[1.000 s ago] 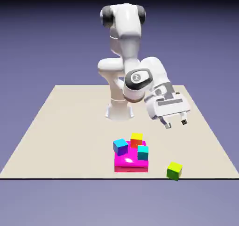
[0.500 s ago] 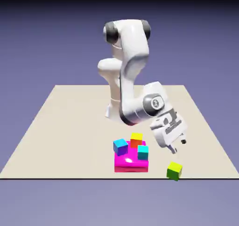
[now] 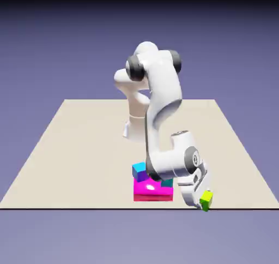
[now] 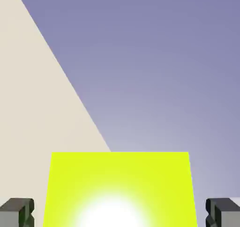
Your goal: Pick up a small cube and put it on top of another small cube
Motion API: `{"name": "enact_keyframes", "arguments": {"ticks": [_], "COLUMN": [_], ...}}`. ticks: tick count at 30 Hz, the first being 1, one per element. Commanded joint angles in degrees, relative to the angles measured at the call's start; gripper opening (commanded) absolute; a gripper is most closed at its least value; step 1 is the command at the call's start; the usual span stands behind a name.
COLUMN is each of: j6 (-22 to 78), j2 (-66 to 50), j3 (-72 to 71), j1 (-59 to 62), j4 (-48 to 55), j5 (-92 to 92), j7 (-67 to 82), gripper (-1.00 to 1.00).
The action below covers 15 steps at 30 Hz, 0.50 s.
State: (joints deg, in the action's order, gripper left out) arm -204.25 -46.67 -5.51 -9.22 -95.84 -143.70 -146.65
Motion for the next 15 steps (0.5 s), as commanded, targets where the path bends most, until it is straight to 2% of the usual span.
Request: {"name": "enact_keyframes", "arguments": {"ticks": [1,4,15], "j6": [-0.79,-2.74,12.27], "j2": [2.08,8.06,20.21], "j3": [0.3,0.89,-9.57], "j1": [0.05,0.38,8.59], "j4": [-1.29,-5.09,-15.65], "j5": [-0.27,-0.33,27.09], "j7": [-0.41,-1.51,-2.62], "gripper": [-1.0,-1.0,-1.0]}}
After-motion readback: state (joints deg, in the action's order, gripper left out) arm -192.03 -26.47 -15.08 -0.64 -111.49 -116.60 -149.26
